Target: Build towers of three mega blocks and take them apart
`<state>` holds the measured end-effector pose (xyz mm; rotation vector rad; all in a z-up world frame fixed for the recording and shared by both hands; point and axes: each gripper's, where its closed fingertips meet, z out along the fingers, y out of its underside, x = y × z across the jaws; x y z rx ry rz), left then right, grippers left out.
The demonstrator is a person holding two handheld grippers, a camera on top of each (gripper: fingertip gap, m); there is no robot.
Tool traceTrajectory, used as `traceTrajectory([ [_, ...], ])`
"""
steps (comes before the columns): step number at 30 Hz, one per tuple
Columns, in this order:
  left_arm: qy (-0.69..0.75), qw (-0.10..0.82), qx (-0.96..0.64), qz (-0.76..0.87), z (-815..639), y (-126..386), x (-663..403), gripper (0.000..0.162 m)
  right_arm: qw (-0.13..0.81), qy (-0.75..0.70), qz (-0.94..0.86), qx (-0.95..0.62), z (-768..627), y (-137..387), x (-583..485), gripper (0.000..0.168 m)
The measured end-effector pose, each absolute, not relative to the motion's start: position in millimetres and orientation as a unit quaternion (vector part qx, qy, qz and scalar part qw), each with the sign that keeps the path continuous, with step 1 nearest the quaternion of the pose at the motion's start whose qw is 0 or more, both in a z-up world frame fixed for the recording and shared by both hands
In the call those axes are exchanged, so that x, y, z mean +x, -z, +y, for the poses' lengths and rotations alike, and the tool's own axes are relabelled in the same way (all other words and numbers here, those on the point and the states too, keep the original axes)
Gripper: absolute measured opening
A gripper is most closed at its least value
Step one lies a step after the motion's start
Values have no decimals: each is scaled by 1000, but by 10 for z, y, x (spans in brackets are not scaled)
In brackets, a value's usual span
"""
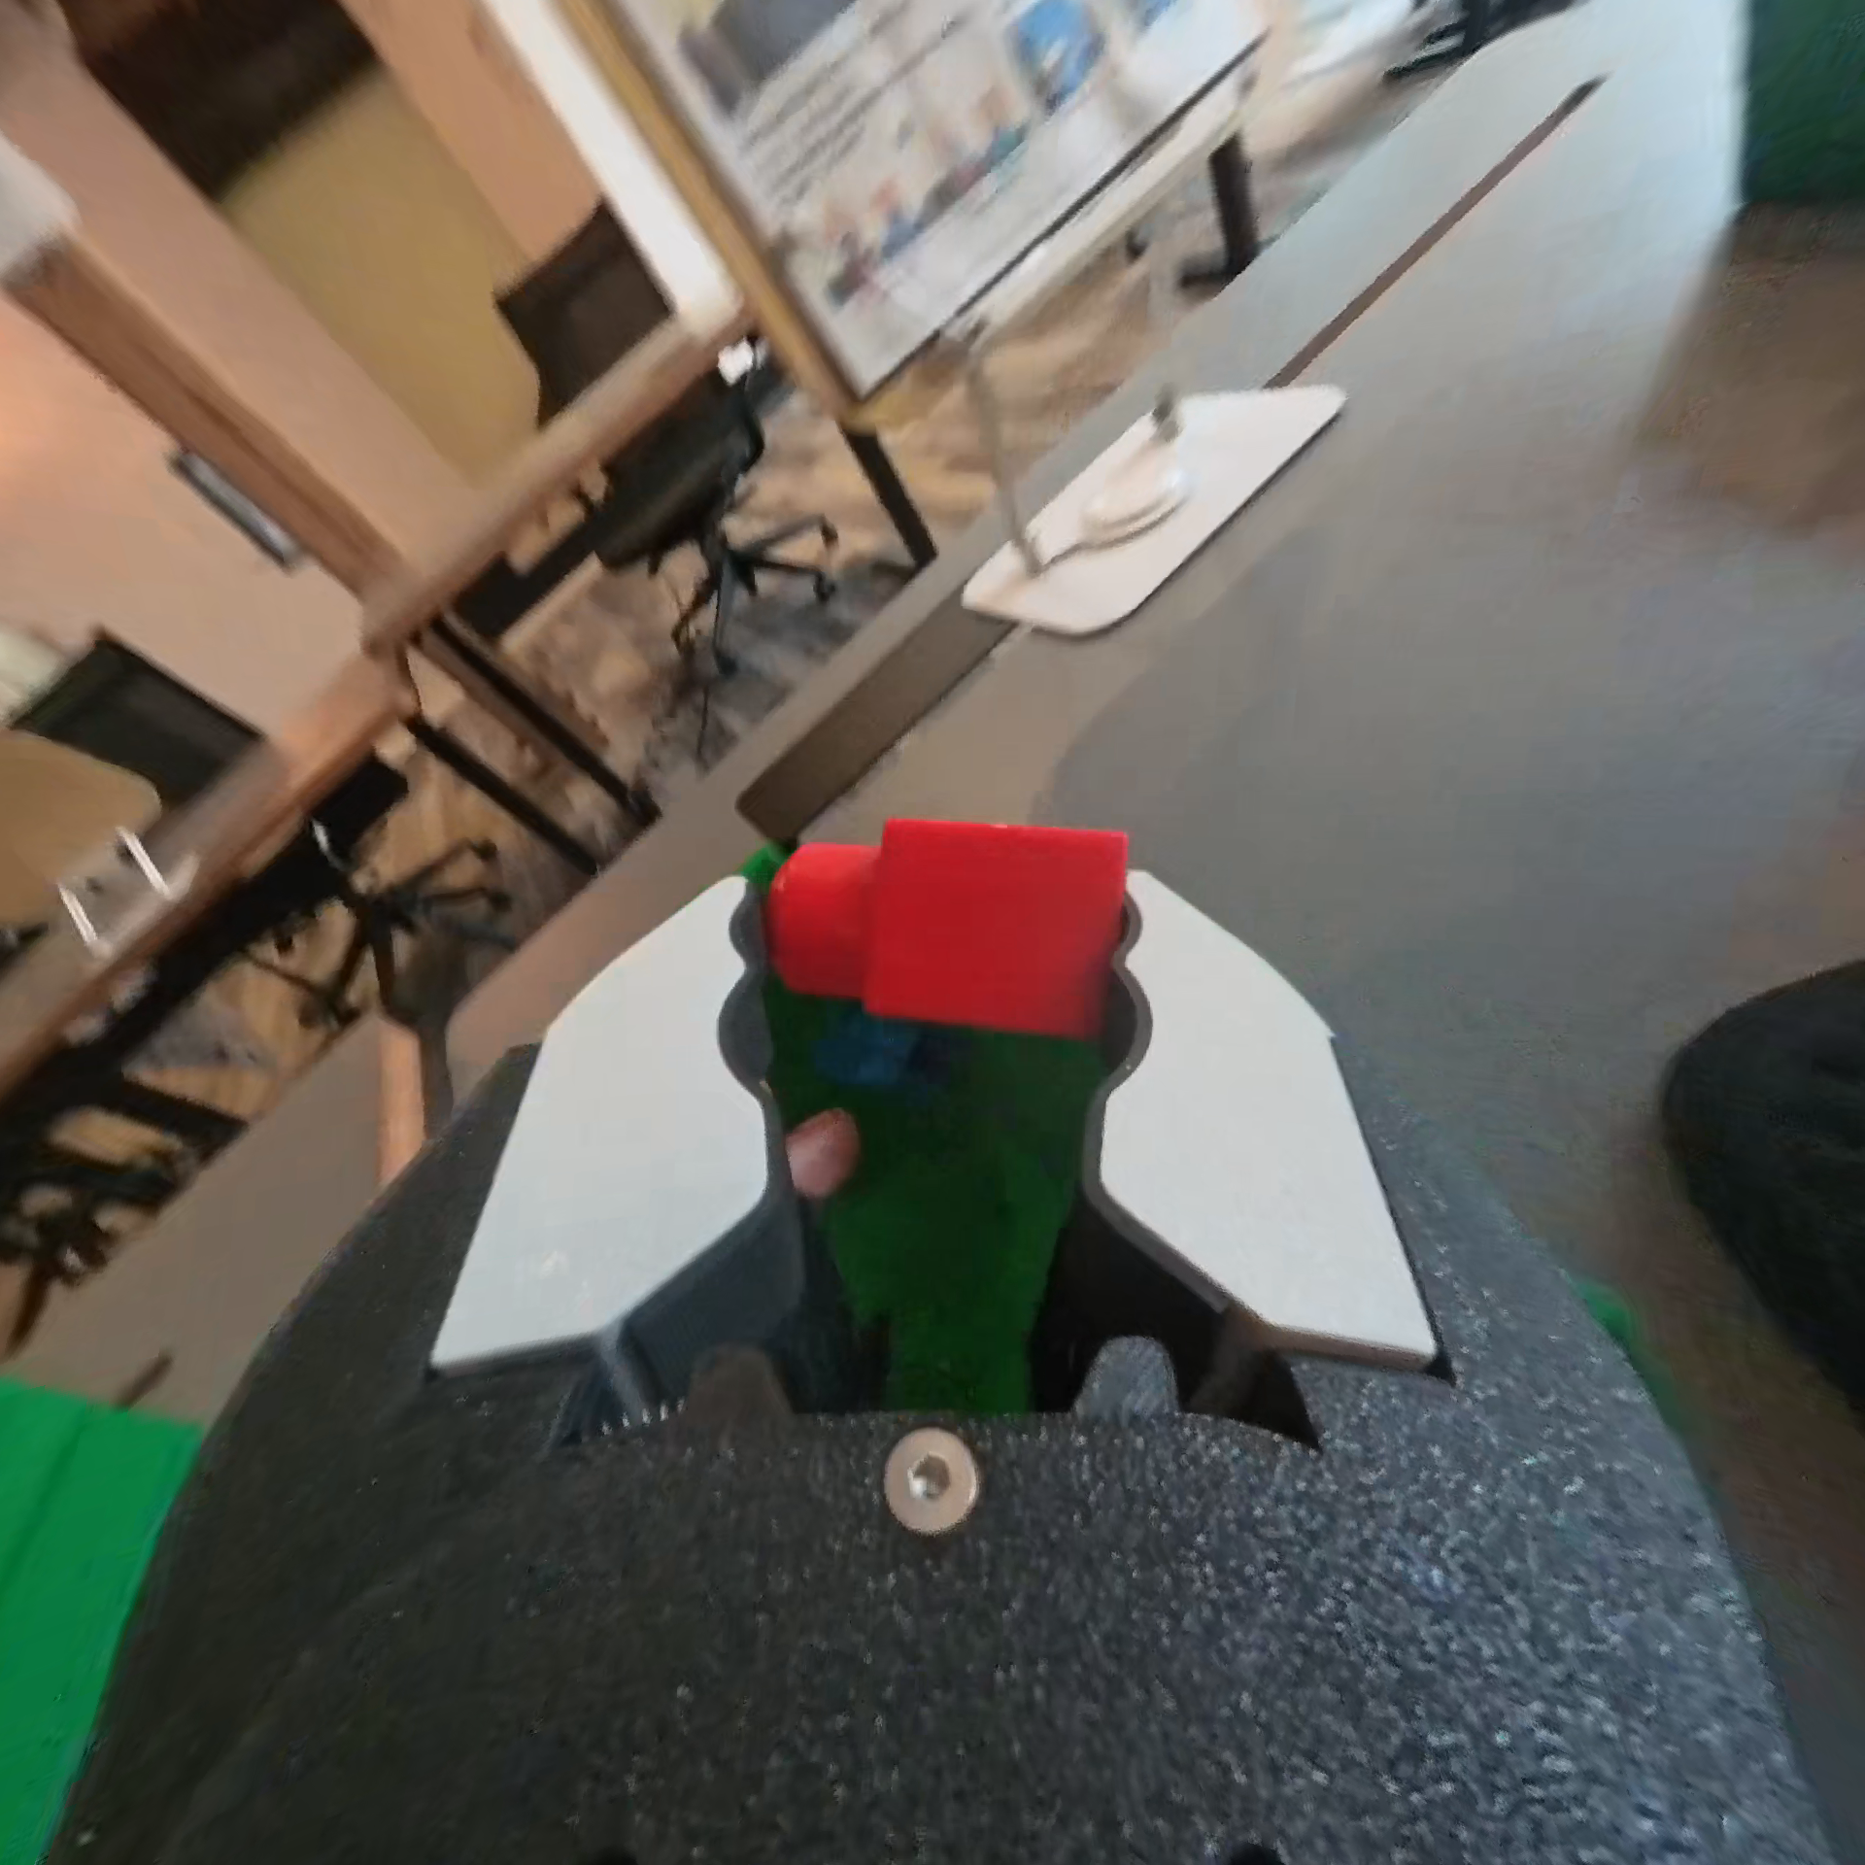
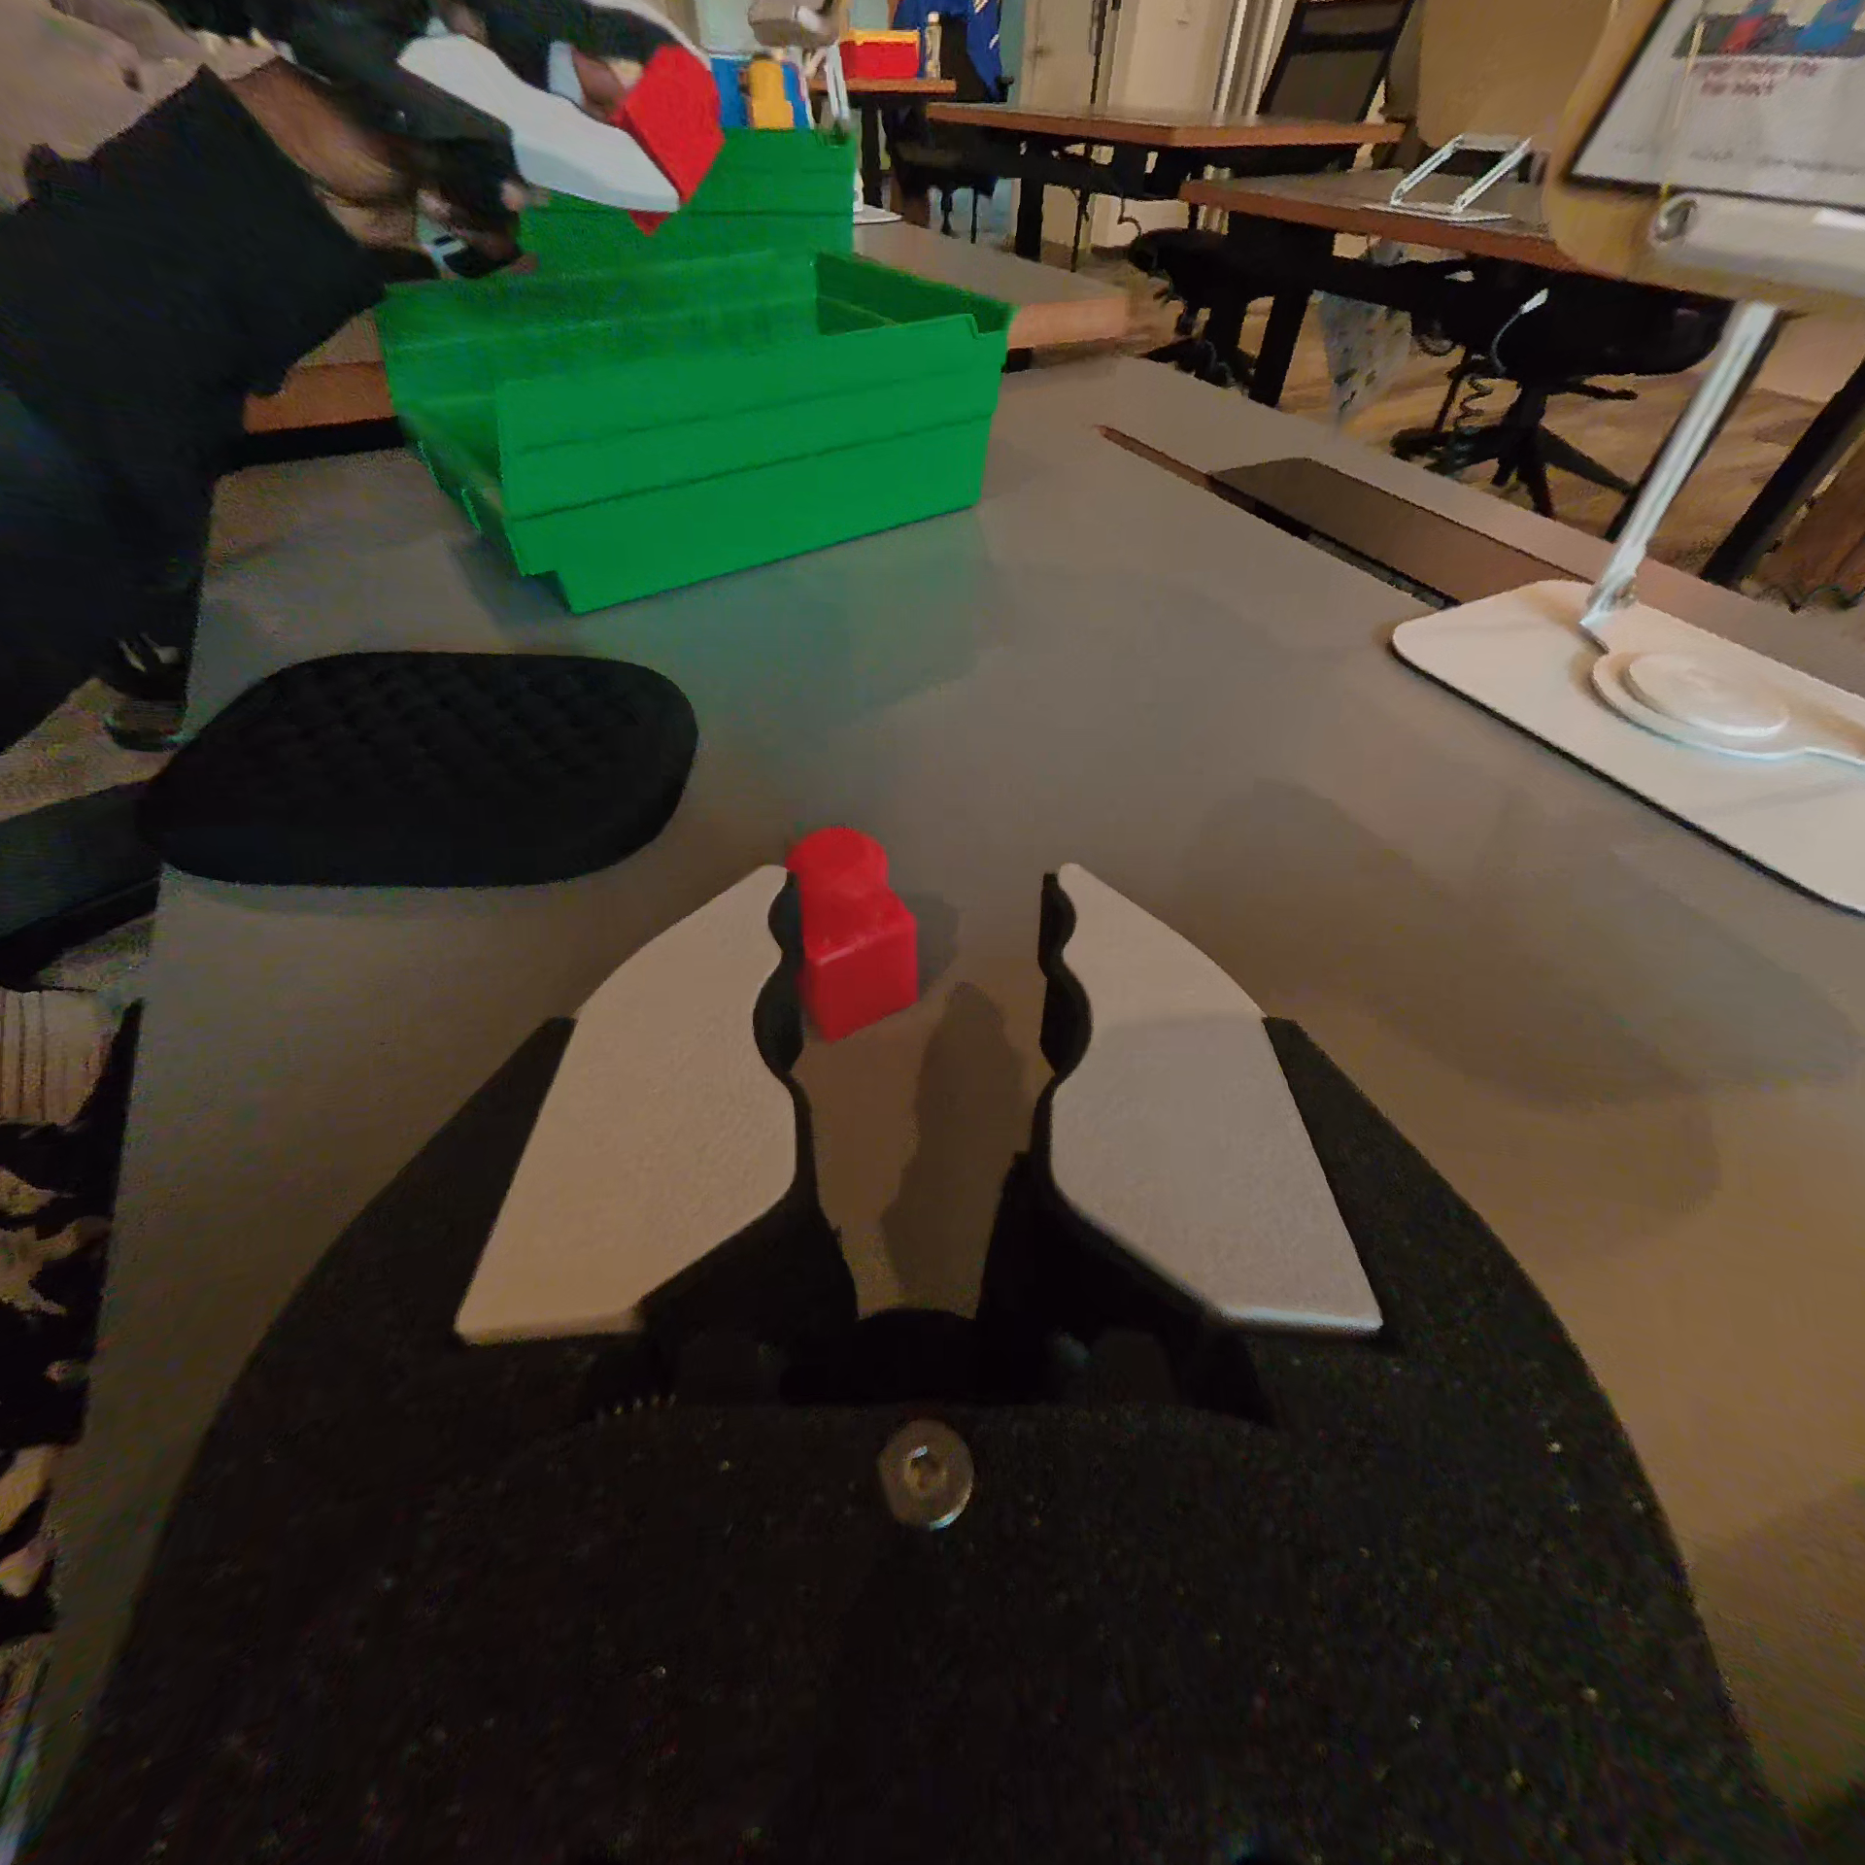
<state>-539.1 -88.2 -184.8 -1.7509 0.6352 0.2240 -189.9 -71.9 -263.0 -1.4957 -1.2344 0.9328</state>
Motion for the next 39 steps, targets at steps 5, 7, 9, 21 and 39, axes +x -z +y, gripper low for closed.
traceTrajectory([
  [5,-97,619,-690,362,-1037,1701,-4418,63,458,-388,-530,-599,-861,2229,-2206,51],
  [7,-86,623,-671,394,-1064,1712,-4068,63,443,-398,-541,-593,-954,2064,-2369,52],
  [9,-75,624,-654,420,-1082,1723,-3780,64,436,-412,-548,-583,-1042,1909,-2537,52],
  [21,-78,614,-592,516,-1201,1796,-2957,64,255,-549,-518,-604,-1345,1875,-3098,50],
  [39,393,573,-644,320,-1542,1794,-2604,66,418,-594,-580,-369,-1621,1499,-2790,38],
])
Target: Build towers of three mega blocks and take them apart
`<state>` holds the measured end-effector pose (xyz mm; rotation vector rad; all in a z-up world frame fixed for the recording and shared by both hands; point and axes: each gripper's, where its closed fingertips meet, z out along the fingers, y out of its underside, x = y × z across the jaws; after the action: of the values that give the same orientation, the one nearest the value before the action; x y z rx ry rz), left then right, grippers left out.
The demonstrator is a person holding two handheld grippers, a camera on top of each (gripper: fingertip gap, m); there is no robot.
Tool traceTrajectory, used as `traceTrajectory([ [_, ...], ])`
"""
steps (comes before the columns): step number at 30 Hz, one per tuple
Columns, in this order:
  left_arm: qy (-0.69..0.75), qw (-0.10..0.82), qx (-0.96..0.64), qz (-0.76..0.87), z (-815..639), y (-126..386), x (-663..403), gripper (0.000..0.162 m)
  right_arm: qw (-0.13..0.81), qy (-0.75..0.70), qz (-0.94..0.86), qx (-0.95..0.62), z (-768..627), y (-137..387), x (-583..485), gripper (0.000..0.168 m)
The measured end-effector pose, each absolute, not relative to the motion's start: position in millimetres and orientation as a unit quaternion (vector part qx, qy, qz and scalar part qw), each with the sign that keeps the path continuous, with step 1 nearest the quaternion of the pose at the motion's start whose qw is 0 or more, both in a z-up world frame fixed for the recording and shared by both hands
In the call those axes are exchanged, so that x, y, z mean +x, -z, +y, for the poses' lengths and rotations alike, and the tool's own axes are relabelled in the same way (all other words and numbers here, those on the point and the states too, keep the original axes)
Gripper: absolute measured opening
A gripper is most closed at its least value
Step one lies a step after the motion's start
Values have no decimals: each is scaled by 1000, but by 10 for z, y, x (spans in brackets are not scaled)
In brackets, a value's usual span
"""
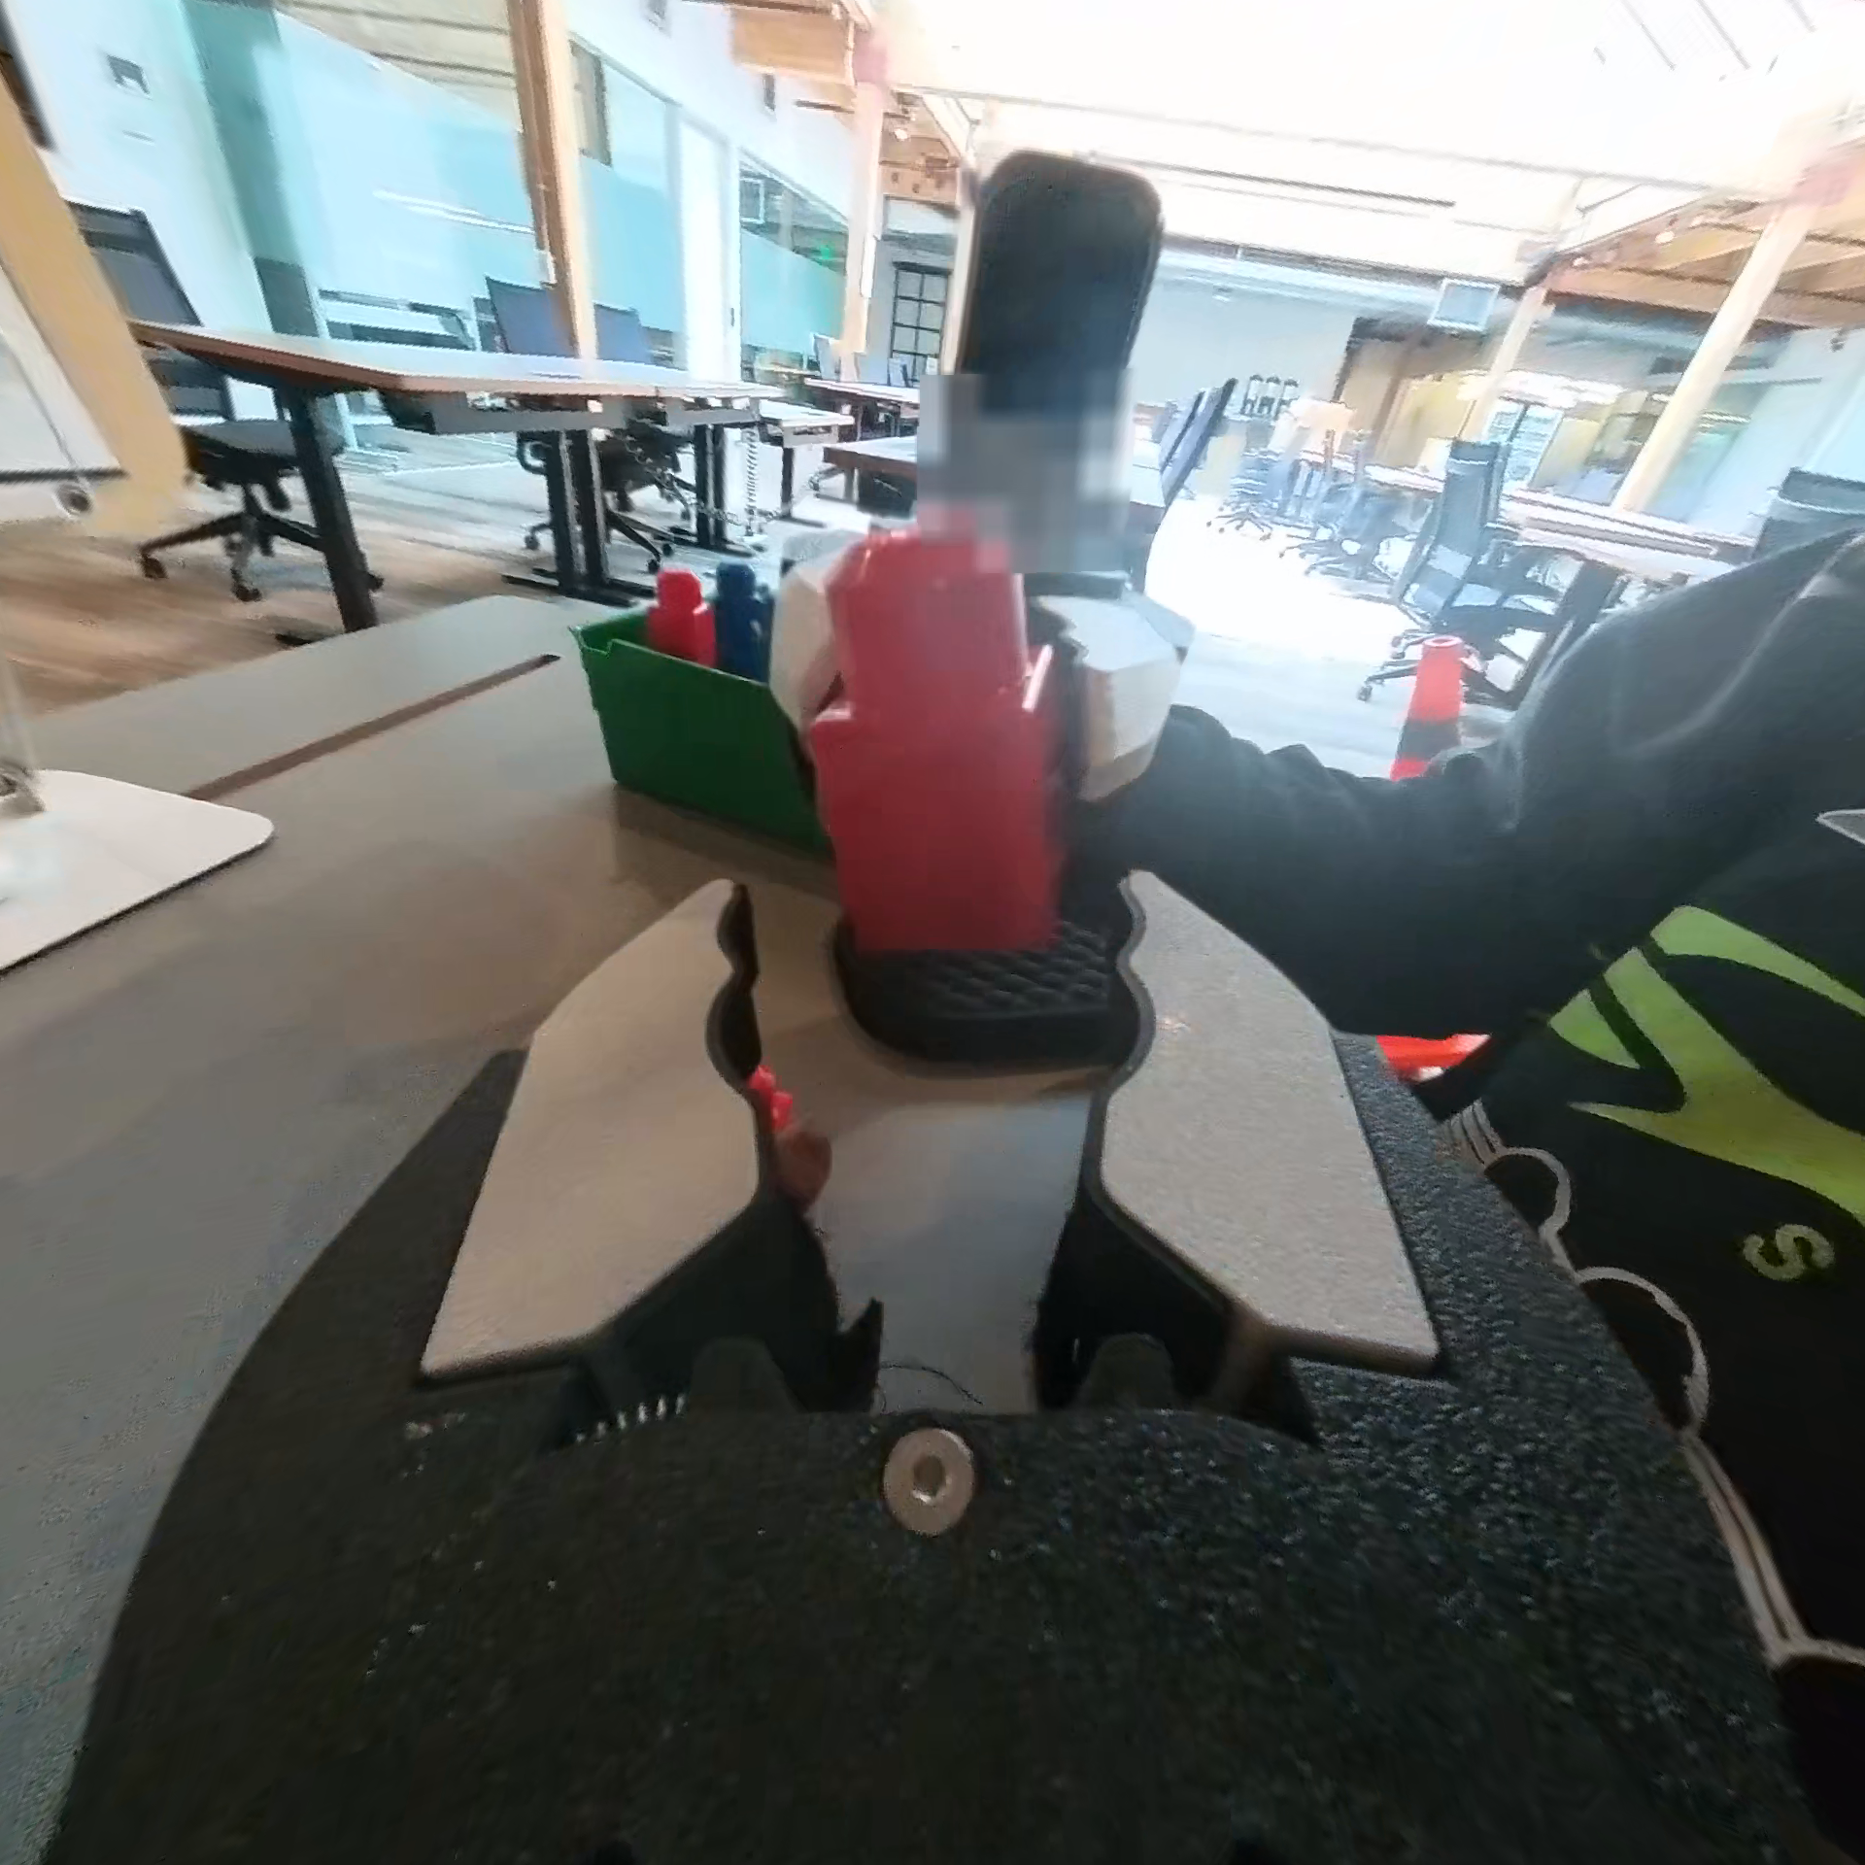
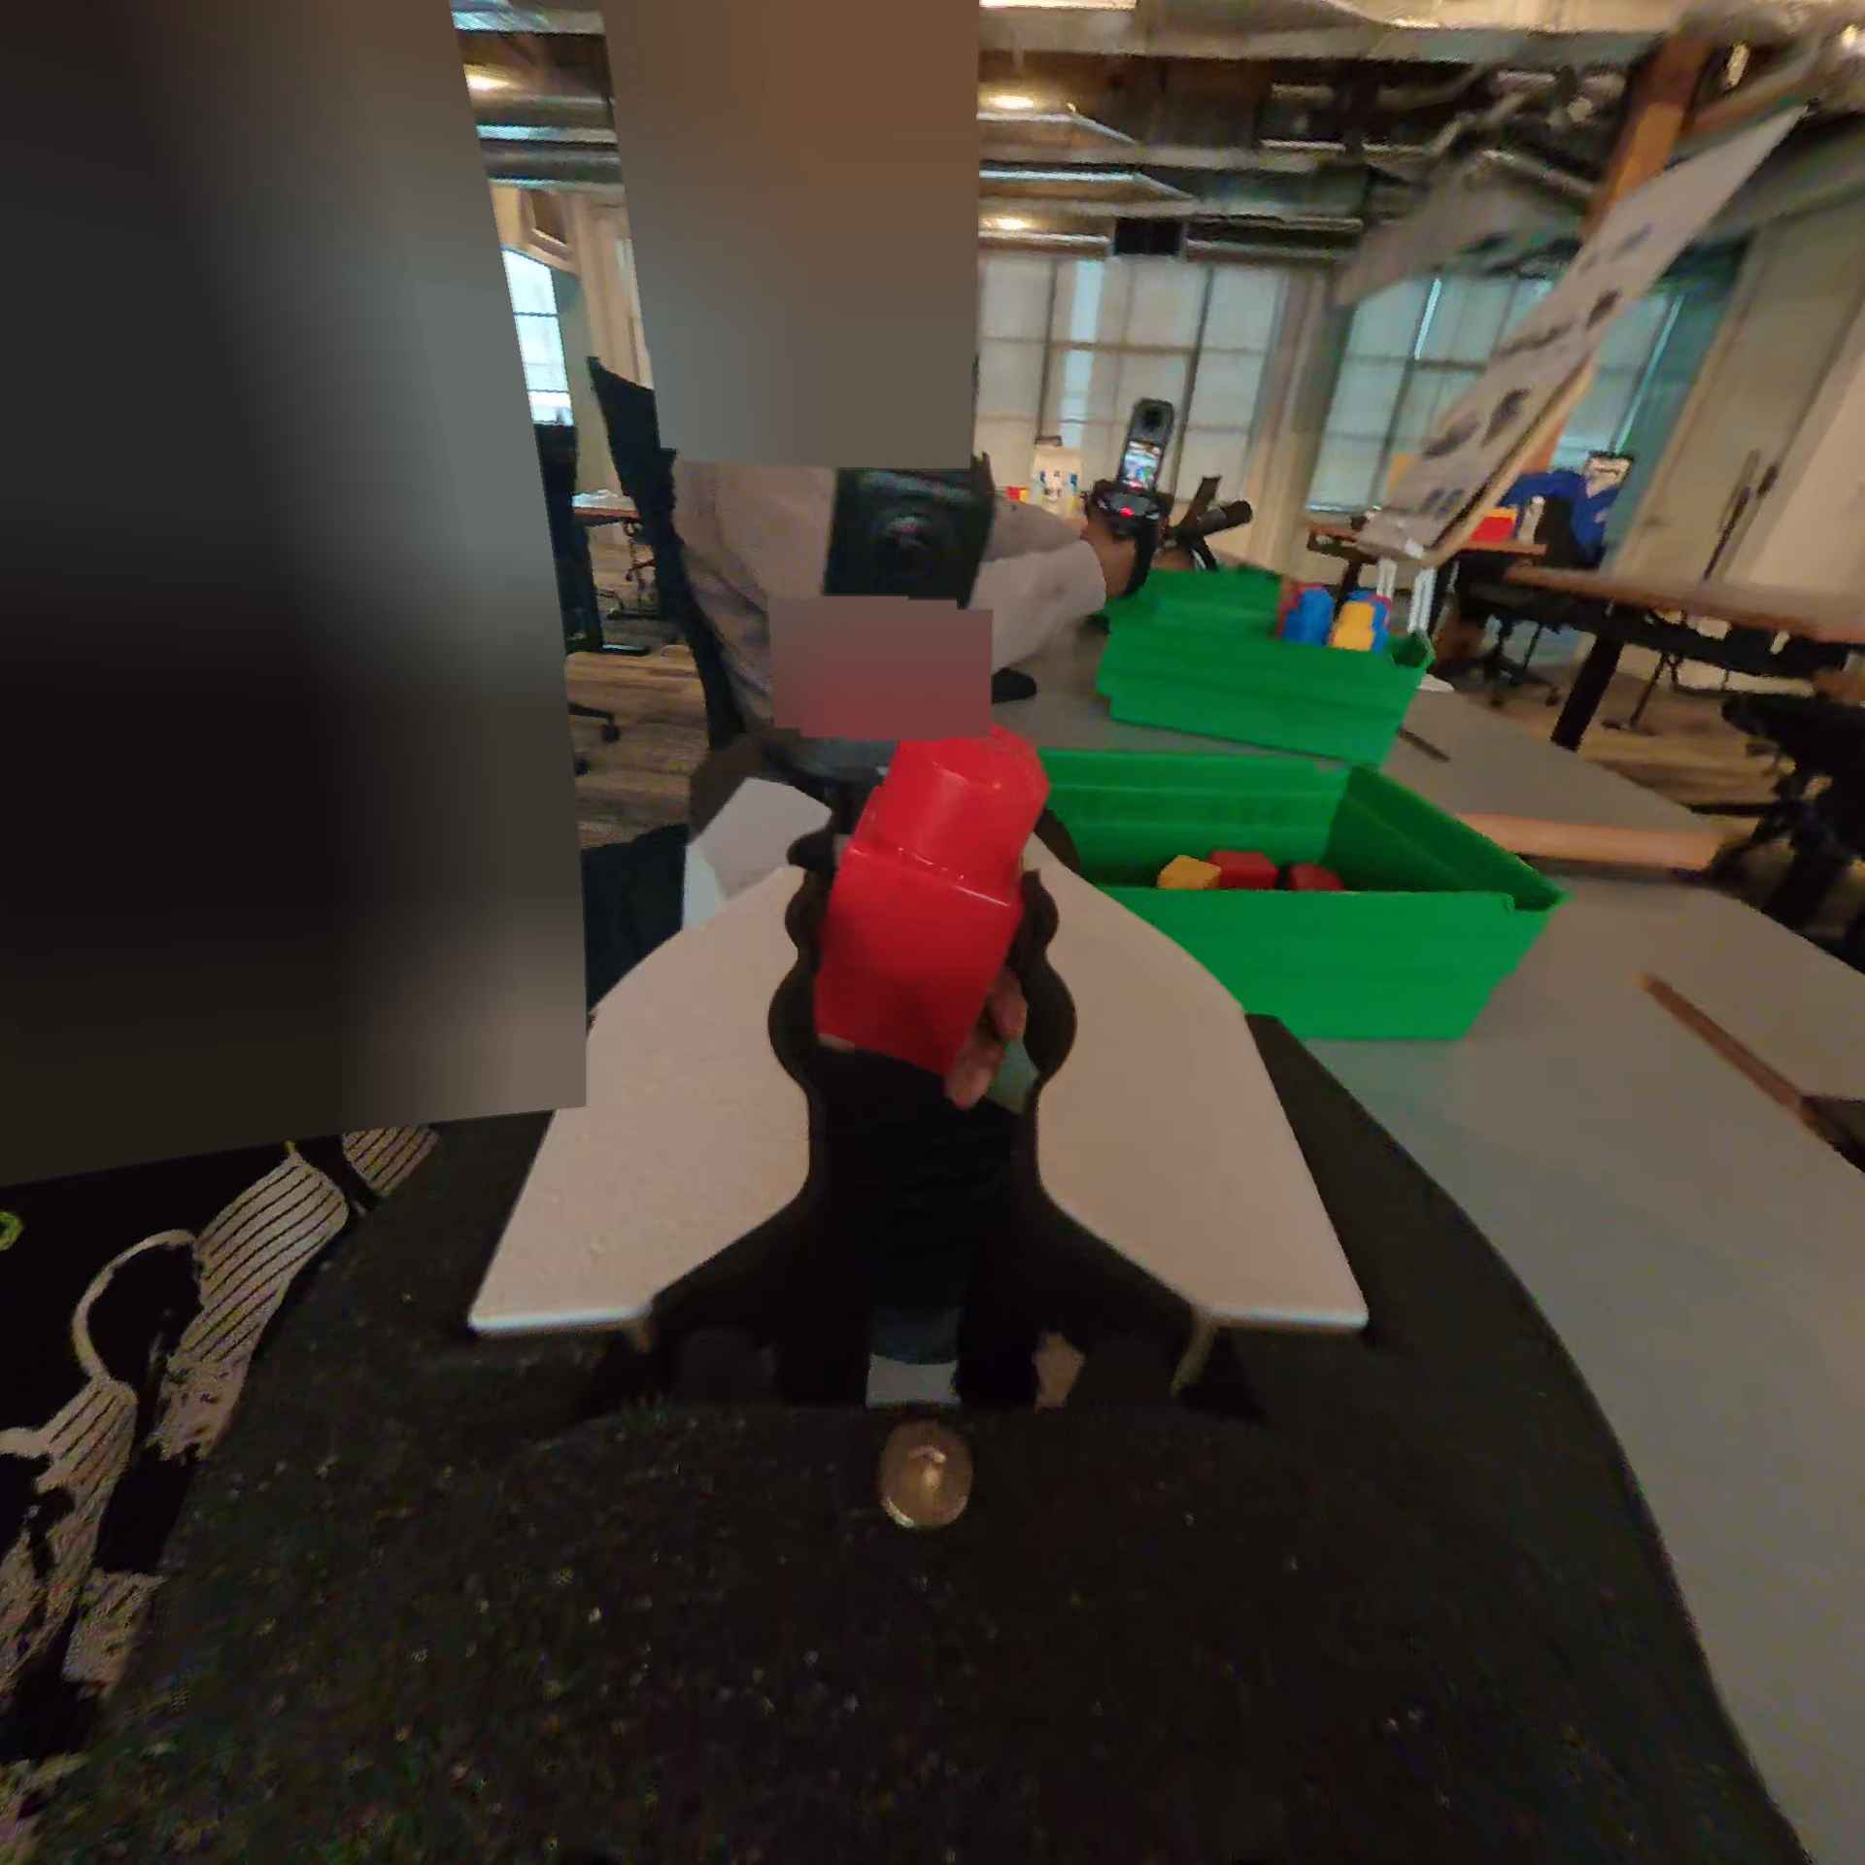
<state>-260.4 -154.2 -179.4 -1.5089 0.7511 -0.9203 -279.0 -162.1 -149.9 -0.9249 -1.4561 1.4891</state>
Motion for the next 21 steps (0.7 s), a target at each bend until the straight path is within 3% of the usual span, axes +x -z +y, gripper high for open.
traceTrajectory([
  [4,400,575,-629,338,-1589,1858,-2492,38,410,-584,-602,-357,-1692,1575,-2778,38],
  [9,382,571,-634,354,-1594,1973,-2473,36,384,-532,-653,-379,-1676,1722,-2737,38],
  [12,358,565,-644,372,-1576,2053,-2475,36,367,-467,-693,-408,-1600,1746,-2710,49],
  [17,324,548,-657,404,-1533,2158,-2465,36,278,-357,-772,-447,-1601,1776,-2668,48],
  [21,305,535,-663,425,-1500,2238,-2443,36,219,-282,-812,-462,-1586,1887,-2680,33],
])
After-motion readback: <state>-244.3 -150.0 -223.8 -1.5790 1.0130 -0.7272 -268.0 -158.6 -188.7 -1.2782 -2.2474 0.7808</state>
